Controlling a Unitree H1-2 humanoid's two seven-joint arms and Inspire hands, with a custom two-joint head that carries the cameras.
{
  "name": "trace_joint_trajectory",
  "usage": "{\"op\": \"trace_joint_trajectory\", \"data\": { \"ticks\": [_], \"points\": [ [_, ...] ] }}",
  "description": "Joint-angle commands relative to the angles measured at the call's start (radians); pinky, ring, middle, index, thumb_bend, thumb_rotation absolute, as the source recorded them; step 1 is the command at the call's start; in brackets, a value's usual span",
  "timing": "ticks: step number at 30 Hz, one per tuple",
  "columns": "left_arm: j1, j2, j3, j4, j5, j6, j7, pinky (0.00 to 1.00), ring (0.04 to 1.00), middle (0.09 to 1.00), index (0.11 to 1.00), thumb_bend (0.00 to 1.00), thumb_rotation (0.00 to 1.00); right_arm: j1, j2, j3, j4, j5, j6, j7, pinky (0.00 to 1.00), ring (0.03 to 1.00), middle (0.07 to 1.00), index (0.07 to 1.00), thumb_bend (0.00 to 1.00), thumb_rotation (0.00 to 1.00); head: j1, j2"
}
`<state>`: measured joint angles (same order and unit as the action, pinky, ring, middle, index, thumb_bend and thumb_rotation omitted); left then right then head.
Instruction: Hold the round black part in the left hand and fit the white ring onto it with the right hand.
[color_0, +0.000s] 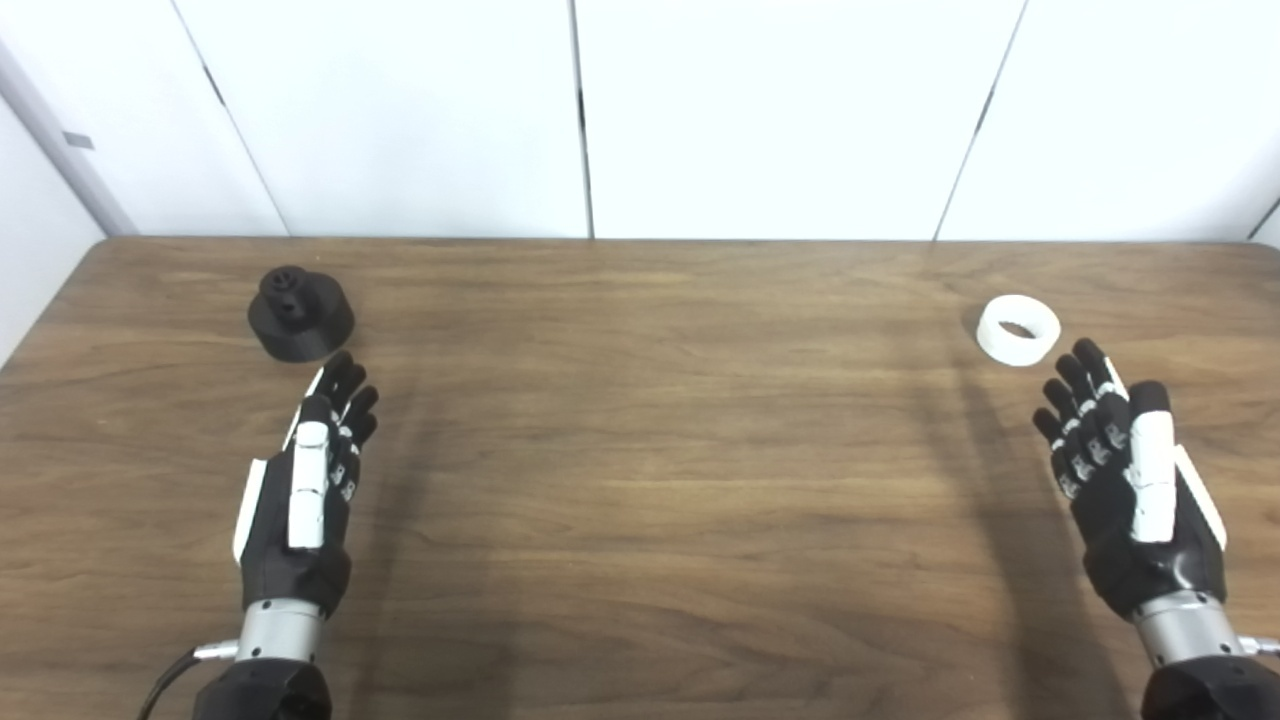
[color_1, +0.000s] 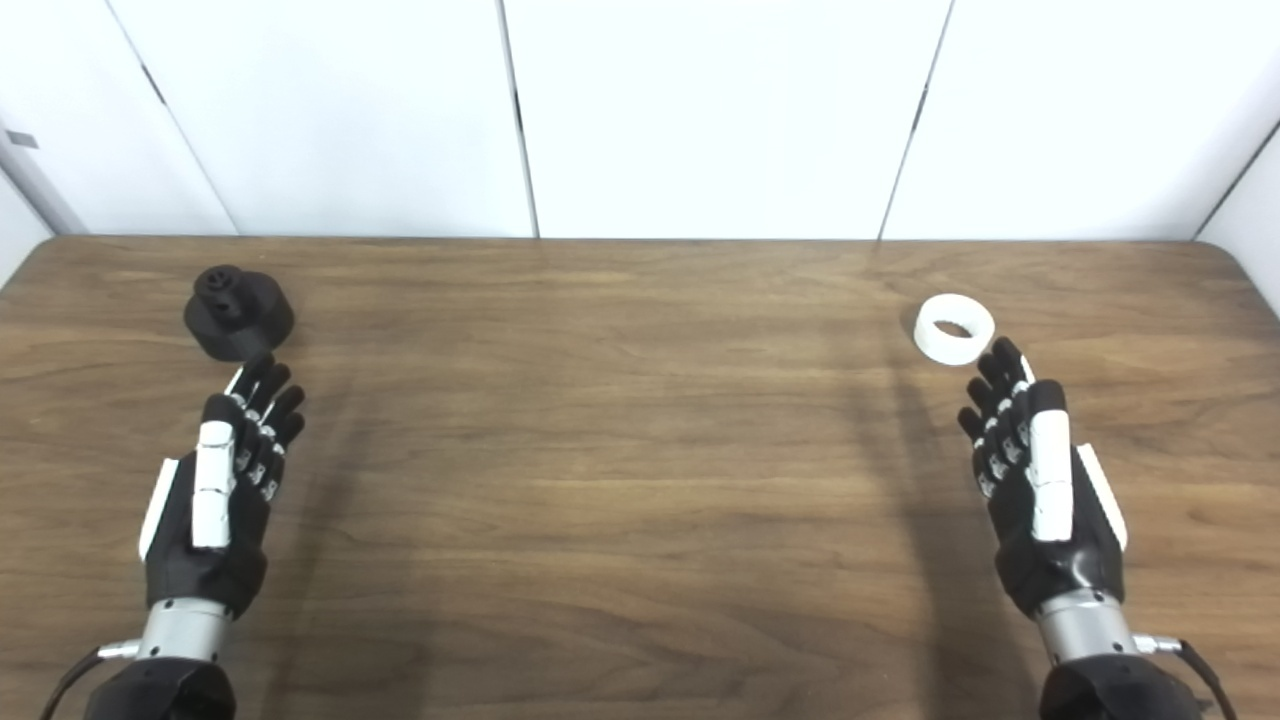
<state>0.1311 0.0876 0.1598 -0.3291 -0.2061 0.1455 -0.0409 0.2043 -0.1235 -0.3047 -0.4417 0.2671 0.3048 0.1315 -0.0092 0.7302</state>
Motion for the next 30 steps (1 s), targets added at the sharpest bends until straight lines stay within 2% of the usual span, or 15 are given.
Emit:
{"op": "trace_joint_trajectory", "data": {
  "ticks": [1,14,21,26,30],
  "points": [
    [-0.015,-0.006,-0.005,-0.03,0.0,-0.017,0.005,0.98,0.957,0.96,0.955,0.57,0.88,0.093,-0.028,0.002,-0.015,0.012,-0.048,0.02,1.0,1.0,1.0,1.0,0.56,1.0,0.001,0.001],
    [-0.012,-0.003,-0.012,-0.036,0.02,-0.007,0.016,0.98,0.96,0.96,0.957,0.56,0.87,0.092,-0.019,-0.004,-0.016,-0.003,-0.043,0.025,1.0,1.0,1.0,1.0,0.56,1.0,0.006,-0.007],
    [-0.004,-0.015,-0.037,-0.033,0.046,-0.021,0.025,0.99,0.947,0.955,0.951,0.59,0.87,0.099,-0.044,-0.015,0.011,-0.002,-0.071,0.056,1.0,1.0,1.0,1.0,0.56,1.0,0.106,-0.049],
    [0.002,-0.03,-0.058,-0.024,0.08,-0.032,0.04,0.98,0.951,0.953,0.952,0.56,0.88,0.095,-0.047,-0.035,0.038,0.022,-0.085,0.077,1.0,1.0,1.0,1.0,0.59,1.0,0.157,-0.08],
    [0.006,-0.041,-0.074,-0.01,0.106,-0.053,0.048,0.97,0.944,0.947,0.945,0.54,0.89,0.099,-0.067,-0.027,0.063,0.031,-0.11,0.076,1.0,1.0,1.0,1.0,0.6,1.0,0.214,-0.114]
  ]
}}
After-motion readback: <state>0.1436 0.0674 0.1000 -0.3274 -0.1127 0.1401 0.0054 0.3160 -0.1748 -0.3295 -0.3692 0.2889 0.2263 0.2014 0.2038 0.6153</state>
